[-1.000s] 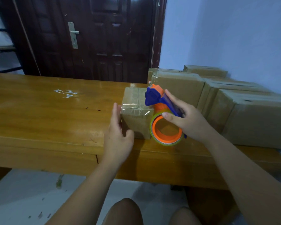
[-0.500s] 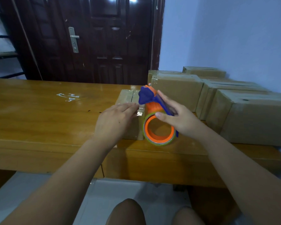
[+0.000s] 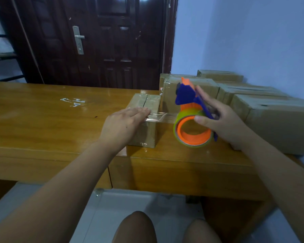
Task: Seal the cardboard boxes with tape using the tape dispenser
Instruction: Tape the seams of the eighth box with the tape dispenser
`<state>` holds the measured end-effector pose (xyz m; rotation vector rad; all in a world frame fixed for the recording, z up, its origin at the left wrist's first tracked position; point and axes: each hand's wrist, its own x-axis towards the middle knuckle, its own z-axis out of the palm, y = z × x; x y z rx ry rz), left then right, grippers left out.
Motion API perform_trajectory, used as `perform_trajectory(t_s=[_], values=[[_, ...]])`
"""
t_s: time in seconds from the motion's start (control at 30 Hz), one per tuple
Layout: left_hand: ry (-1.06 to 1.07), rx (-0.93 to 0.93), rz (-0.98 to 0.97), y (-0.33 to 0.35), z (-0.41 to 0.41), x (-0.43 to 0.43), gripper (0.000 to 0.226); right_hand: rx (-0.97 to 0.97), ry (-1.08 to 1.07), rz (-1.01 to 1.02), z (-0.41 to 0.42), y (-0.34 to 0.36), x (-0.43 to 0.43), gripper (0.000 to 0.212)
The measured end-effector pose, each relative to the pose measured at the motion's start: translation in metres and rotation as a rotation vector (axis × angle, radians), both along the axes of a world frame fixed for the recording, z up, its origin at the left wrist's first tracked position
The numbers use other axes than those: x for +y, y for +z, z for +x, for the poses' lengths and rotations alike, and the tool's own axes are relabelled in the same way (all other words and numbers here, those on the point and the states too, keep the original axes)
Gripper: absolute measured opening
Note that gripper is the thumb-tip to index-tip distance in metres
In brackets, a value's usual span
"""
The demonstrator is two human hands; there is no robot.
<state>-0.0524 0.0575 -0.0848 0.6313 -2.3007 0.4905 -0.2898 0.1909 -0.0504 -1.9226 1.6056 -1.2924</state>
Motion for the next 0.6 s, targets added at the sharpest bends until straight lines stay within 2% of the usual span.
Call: perform_trajectory(t_s=[0.07,0.2,0.3,0.5,0.53,0.6], values=[[-0.015,0.005,-0.002,-0.001,0.0,-0.003,0.036,-0.008,-0.006,0.002,-0.003,-0.001,0.007,0.072],[-0.022,0.016,0.148,-0.002,0.001,-0.009,0.041,0.482,-0.124,0.146,-0.005,-0.009,0.012,0.075],[-0.033,0.02,0.166,-0.003,0.0,-0.013,0.04,0.644,-0.104,0.203,-0.005,-0.005,0.009,0.073],[-0.044,0.012,0.19,-0.002,0.001,-0.012,0.039,0.778,-0.06,0.295,-0.002,0.026,0.001,0.072],[-0.046,0.013,0.191,-0.001,0.002,-0.011,0.038,0.74,-0.063,0.298,-0.003,0.031,0.002,0.07],[-0.054,0.021,0.186,-0.002,0.003,-0.012,0.036,0.517,-0.068,0.244,-0.005,0.039,0.01,0.069]])
